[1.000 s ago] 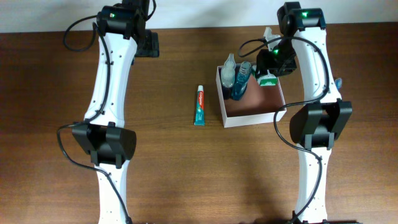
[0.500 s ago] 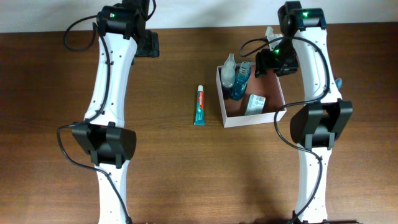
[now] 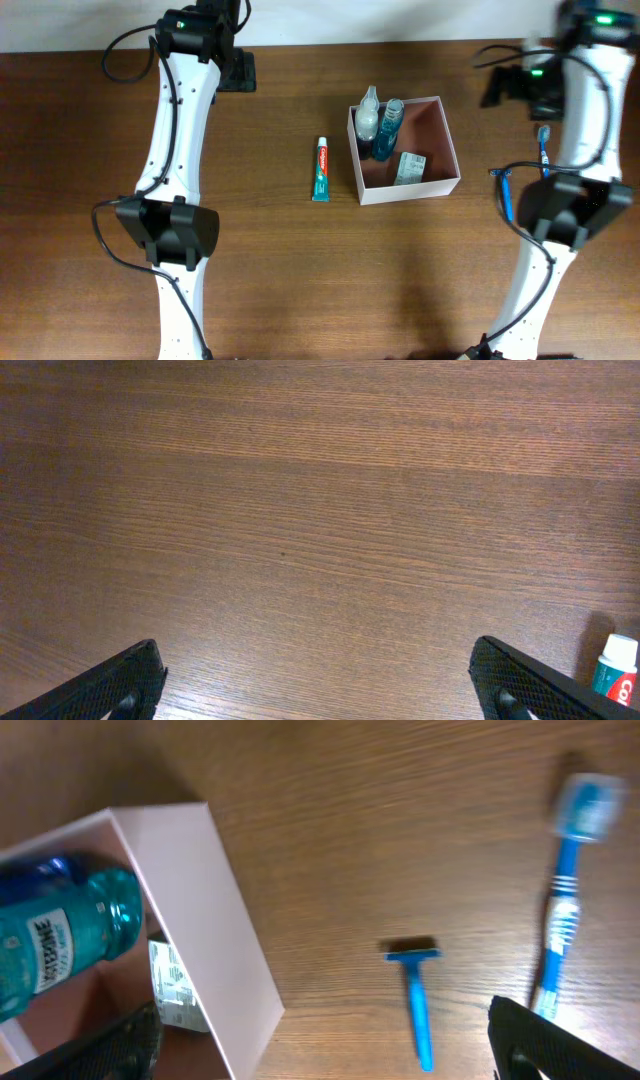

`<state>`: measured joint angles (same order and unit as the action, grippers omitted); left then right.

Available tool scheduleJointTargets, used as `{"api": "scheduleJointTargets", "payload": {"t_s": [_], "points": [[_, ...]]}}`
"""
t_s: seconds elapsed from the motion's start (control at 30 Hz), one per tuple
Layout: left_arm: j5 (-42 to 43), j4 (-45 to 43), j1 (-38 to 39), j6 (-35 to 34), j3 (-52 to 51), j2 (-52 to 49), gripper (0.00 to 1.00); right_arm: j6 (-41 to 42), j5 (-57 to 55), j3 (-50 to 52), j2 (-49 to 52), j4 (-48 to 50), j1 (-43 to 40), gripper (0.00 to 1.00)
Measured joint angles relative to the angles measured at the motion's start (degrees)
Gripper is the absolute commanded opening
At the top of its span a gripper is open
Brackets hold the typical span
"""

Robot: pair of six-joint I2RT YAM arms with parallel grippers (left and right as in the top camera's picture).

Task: Pack container
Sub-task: 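Move the right gripper over the blue razor and lower onto it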

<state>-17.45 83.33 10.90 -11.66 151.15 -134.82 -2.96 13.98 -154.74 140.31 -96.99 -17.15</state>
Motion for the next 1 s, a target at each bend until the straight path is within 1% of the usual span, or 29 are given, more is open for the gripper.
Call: {"api": "scheduleJointTargets", "payload": {"t_s": [0.13,0.33,0.43,0.57,0.67,0.83,1.0], "points": [[0.0,0.0,0.0,0.0,0.0,0.0,0.99,0.1,3.5,-0.1,-1.2,0.0,-4.0,0.99],[0.0,0.0,0.0,0.0,0.0,0.0,0.99,0.2,4.2,3.7,-2.6,0.0,-4.2,0.99],[0.0,0.0,0.0,0.0,0.0,0.0,1.00,0.2,3.7,9.5,-4.8,0.1,-4.1,0.99],[0.0,0.0,0.0,0.0,0.0,0.0,0.99,-0.8,-1.0,22.7,-9.9,0.0,-4.1,0.99],[0.0,-0.5,0.0,0.0,0.0,0.0,0.99,-3.6,-3.5,30.8,-12.6,-0.1,-4.1,0.99],[0.0,-3.2,0.0,0.0,0.0,0.0,0.99,-8.4,-6.5,38.7,-13.3,1.1,-3.7,0.99],[0.0,-3.5,0.0,0.0,0.0,0.0,0.99,-10.3,-8.7,43.7,-13.3,8.1,-3.5,0.99]]}}
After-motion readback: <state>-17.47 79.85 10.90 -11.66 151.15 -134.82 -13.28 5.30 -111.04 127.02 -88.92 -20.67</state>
